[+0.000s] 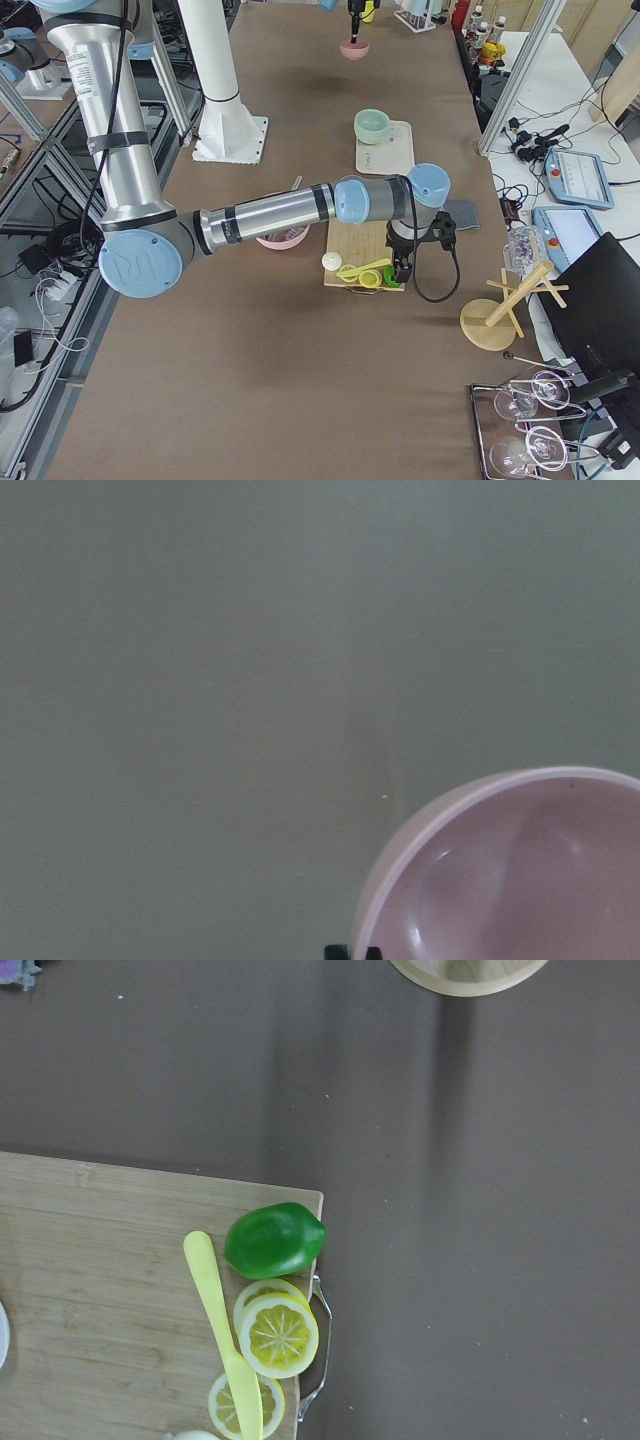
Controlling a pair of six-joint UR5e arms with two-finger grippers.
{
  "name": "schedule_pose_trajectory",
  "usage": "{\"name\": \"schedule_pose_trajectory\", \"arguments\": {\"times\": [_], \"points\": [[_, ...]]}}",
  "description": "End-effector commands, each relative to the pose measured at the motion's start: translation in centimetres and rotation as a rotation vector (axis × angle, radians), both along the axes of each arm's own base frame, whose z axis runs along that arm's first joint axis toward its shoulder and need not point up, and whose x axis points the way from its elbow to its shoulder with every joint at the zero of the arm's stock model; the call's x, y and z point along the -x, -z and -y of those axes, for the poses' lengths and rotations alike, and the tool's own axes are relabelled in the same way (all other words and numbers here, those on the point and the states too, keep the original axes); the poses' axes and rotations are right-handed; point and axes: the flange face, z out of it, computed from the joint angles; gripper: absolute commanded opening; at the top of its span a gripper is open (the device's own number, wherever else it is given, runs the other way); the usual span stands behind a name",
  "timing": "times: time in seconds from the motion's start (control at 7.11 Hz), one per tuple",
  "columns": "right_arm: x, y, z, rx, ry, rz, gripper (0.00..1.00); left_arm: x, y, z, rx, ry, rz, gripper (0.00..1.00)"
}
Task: Stack pink bowl on green and place spoon
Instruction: 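Reach the left gripper down to the rim of the pink bowl, then grip the pink bowl rim with left gripper while right grasps white spoon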
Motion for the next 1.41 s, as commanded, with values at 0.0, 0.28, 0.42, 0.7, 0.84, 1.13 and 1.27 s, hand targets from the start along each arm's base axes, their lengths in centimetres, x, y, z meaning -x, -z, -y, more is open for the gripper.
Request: {"name": "schedule_pose_trajectory", "arguments": {"times": [0.0,0.28,0.42,0.7,0.84,1.13,1.27], "points": [[5.9,3.6,0.9,-0.087,-0.011,0.036,1.0,-1.0,6.1,2.5,0.031,0.01,0.009,0.0],[14.2,4.2,1.5,-0.123,-0.041,0.09,1.0,-2.0,9.5,4.2,0.076,0.05,-0.011,0.0],[17.9,4.7,0.9,-0.157,-0.076,0.091,1.0,-2.1,9.7,4.3,0.075,0.051,-0.011,0.0],[30.7,8.6,-0.3,-0.177,-0.07,0.026,1.0,-2.4,10.8,5.1,0.074,0.052,-0.012,0.0],[33.4,7.9,-0.6,-0.16,-0.042,0.015,1.0,-2.5,11.2,5.3,0.071,0.052,-0.013,0.0],[34.3,6.0,-1.1,-0.123,-0.025,-0.004,0.93,-2.5,11.1,5.5,0.072,0.053,-0.012,0.0],[34.6,6.0,-1.1,-0.116,-0.025,-0.004,0.82,-2.5,11.3,5.5,0.069,0.053,-0.013,0.0]]}}
